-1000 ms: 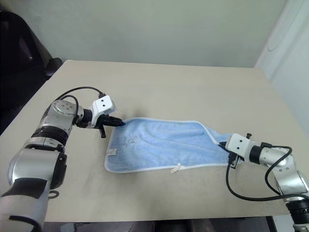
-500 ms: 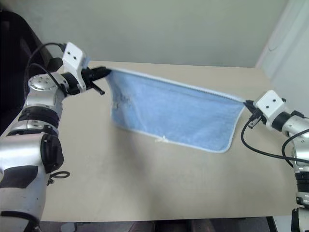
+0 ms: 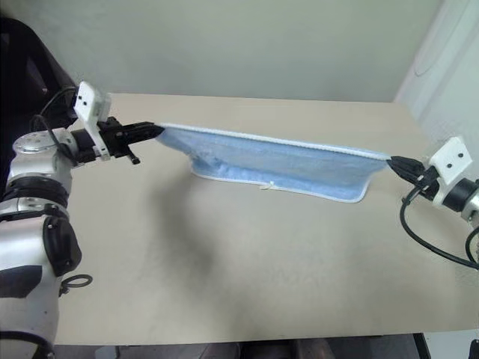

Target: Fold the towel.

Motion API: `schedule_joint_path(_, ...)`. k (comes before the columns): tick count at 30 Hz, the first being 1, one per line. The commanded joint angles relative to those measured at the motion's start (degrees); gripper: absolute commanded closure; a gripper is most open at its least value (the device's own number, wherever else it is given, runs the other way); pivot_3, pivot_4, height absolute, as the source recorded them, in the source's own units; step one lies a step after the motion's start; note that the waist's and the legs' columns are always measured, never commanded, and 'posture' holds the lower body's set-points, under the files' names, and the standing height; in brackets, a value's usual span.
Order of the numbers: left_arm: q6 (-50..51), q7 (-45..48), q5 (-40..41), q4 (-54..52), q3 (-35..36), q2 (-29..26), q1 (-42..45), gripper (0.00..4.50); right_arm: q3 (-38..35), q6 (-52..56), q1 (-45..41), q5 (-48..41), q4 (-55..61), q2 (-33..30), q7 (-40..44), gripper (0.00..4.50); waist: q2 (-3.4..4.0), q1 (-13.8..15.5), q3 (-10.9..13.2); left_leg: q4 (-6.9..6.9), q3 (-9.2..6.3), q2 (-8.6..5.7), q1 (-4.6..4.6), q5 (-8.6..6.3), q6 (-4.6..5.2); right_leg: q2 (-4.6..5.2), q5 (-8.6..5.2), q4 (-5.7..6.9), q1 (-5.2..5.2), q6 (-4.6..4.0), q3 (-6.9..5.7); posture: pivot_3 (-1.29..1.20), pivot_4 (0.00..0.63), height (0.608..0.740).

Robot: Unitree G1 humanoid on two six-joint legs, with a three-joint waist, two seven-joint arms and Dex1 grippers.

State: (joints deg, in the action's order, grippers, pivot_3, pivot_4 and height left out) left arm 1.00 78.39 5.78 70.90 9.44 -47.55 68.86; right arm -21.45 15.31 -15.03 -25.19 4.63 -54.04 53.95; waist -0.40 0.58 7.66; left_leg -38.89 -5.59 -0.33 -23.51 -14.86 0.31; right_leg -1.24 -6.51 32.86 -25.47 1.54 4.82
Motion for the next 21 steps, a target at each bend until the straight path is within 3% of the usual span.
schedule_joint_path(1,3.8,6.4,2.3,-4.2,1.1,-4.0,-1.4,4.49,-5.2,3.1,1.9,-3.1,1.6,-2.7,2.3,4.5,-0.02,0.0,0.0,-0.02,-0.03,0.01,0.0,-0.01,-0.01,0.03,-0.01,0.0,0.01,-0.01,0.0,0.0,0.15,0.74)
schedule_joint_path(11,11.6,13.9,3.9,-10.6,-2.3,-7.3,-6.7,4.49,-7.8,13.2,6.9,-12.7,3.7,-6.7,12.6,4.5,-0.02,0.1,0.0,-0.14,-0.06,-0.11,-0.36,0.06,0.1,0.19,-0.02,0.03,-0.29,-0.01,-0.02,0.0,0.15,0.74)
schedule_joint_path(16,15.6,14.1,10.7,-20.5,-8.6,-9.9,-14.7,4.49,-8.2,14.9,11.7,-13.8,6.1,-7.5,16.2,4.5,-0.04,0.1,0.0,-0.12,-0.04,-0.1,-0.43,0.03,0.07,0.21,-0.03,0.02,-0.35,0.01,-0.05,0.0,0.15,0.74)
schedule_joint_path(21,22.5,14.1,20.2,-33.2,-9.1,-13.8,-23.7,4.49,-10.8,16.3,13.9,-15.3,7.6,-7.8,18.0,4.5,-0.04,0.0,0.0,-0.23,-0.01,-0.11,-0.46,0.08,0.11,0.21,0.0,0.04,-0.36,-0.04,-0.04,0.0,0.15,0.74)
